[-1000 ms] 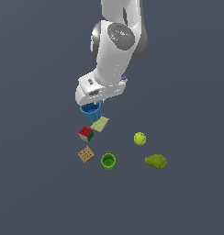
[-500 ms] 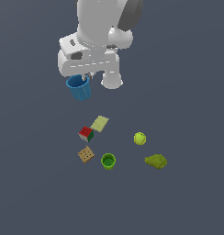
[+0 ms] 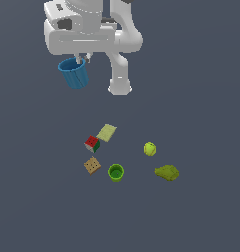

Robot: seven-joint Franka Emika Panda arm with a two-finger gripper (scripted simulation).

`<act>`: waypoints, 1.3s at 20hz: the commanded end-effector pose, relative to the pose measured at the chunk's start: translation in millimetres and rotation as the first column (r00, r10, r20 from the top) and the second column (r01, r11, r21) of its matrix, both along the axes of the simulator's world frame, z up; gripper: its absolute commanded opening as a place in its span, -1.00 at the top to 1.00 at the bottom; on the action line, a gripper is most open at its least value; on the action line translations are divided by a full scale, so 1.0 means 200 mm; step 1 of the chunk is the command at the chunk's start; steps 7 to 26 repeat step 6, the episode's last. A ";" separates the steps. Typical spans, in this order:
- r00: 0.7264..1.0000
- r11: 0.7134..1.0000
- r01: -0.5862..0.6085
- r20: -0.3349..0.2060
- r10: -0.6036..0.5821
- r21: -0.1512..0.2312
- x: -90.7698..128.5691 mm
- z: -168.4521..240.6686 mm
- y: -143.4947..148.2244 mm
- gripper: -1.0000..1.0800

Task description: Pick up a designated object from a clutter of objects.

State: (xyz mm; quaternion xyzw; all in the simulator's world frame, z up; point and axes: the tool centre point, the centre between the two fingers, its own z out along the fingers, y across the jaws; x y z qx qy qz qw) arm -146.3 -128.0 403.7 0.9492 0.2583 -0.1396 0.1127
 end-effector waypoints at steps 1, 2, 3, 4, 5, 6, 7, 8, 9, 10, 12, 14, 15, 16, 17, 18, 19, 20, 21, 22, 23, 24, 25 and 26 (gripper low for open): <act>1.000 1.000 -0.001 0.001 0.001 -0.001 -0.02 0.05 -0.02 1.00; 1.000 1.000 -0.001 0.001 0.001 -0.002 -0.02 0.07 -0.03 1.00; 1.000 1.000 -0.001 0.001 0.001 -0.002 -0.03 0.08 -0.03 1.00; 1.000 1.000 -0.001 0.001 0.001 -0.002 -0.03 0.09 -0.04 1.00; 1.000 1.000 -0.001 0.001 0.001 -0.002 -0.03 0.09 -0.04 1.00; 1.000 1.000 -0.001 0.001 0.001 -0.002 -0.03 0.09 -0.04 1.00; 1.000 1.000 -0.001 0.001 0.001 -0.002 -0.03 0.09 -0.04 1.00; 1.000 1.000 -0.001 0.001 0.001 -0.002 -0.03 0.09 -0.04 1.00; 1.000 1.000 -0.001 0.001 0.001 -0.002 -0.03 0.09 -0.04 1.00; 1.000 1.000 -0.001 0.001 0.001 -0.002 -0.03 0.09 -0.04 1.00; 1.000 1.000 -0.001 0.001 0.001 -0.002 -0.03 0.09 -0.04 1.00; 1.000 1.000 -0.001 0.001 0.001 -0.002 -0.03 0.09 -0.04 1.00; 1.000 1.000 -0.001 0.001 0.001 -0.002 -0.03 0.09 -0.04 1.00; 1.000 1.000 -0.001 0.001 0.001 -0.002 -0.03 0.09 -0.04 1.00; 1.000 1.000 -0.001 0.001 0.001 -0.002 -0.03 0.09 -0.04 1.00; 1.000 1.000 -0.001 0.001 0.001 -0.002 -0.03 0.09 -0.04 1.00; 1.000 1.000 -0.001 0.001 0.001 -0.002 -0.03 0.09 -0.04 1.00; 1.000 1.000 -0.001 0.001 0.001 -0.002 -0.03 0.09 -0.04 1.00; 1.000 1.000 -0.001 0.001 0.001 -0.002 -0.03 0.09 -0.04 1.00; 1.000 1.000 -0.001 0.001 0.001 -0.002 -0.03 0.09 -0.04 1.00; 1.000 1.000 -0.001 0.001 0.001 -0.002 -0.03 0.09 -0.04 1.00; 1.000 1.000 -0.001 0.001 0.001 -0.002 -0.03 0.09 -0.04 1.00; 1.000 1.000 -0.001 0.001 0.001 -0.002 -0.03 0.09 -0.04 1.00; 1.000 1.000 -0.001 0.001 0.001 -0.002 -0.03 0.09 -0.04 1.00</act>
